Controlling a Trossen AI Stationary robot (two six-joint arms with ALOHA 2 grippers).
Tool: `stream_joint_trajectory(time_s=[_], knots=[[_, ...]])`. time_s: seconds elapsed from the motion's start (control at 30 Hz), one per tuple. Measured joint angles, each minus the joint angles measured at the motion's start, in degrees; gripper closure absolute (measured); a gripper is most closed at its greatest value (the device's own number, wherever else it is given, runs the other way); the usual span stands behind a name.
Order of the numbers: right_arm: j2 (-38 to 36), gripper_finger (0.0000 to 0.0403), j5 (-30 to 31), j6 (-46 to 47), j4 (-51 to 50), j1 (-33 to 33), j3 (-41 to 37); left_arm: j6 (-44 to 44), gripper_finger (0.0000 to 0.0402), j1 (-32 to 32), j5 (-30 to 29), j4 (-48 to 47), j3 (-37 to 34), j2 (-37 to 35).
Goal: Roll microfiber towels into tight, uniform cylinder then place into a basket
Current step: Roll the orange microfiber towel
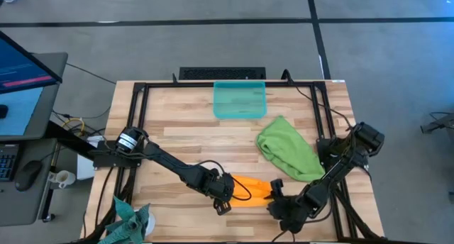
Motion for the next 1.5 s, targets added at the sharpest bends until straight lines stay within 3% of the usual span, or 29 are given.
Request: stream_joint_trajectory(time_s=[0.23,0.5,0.6,0.7,0.87,1.0,1.07,1.23,1.37,1.5], knots=[[4.9,0.0201,0.7,3.6,-1.0,0.0,0.3,-0.4,0.0341,-0.3,-0.2,0.0,0.0,0.0],[4.7,0.0272,-0.8,7.2,-1.0,0.3,0.2,-0.5,0.0341,-0.3,-0.2,0.0,0.0,0.0],[4.7,0.0281,-1.1,11.4,-1.1,-0.2,0.2,-0.5,0.0341,-0.3,-0.2,0.0,0.0,0.0],[4.7,0.0265,-1.6,14.0,-1.3,-0.8,0.2,-0.5,0.0341,-0.3,-0.2,0.0,0.0,0.0],[4.6,0.02,-1.0,12.9,-2.8,-0.9,0.4,-0.2,0.0341,-0.3,-0.1,0.0,0.0,0.0],[2.6,0.0171,-2.1,12.8,-10.5,-1.3,3.0,-0.2,0.0341,-0.3,-0.1,0.0,0.0,0.0],[0.5,0.017,-2.1,13.2,-17.1,-1.5,3.8,-0.1,0.0341,-0.3,0.0,0.0,0.0,0.0],[-6.2,0.0182,-1.4,15.3,-22.2,-1.9,5.4,0.0,0.0341,-0.3,0.2,0.0,0.0,0.0],[-9.0,0.0192,-1.0,14.7,-19.1,-0.6,5.6,0.0,0.0341,-0.3,0.2,0.1,0.0,0.0],[-6.9,0.0197,-1.0,10.1,-12.7,0.6,5.5,0.0,0.0341,-0.3,0.2,0.2,0.0,0.0]])
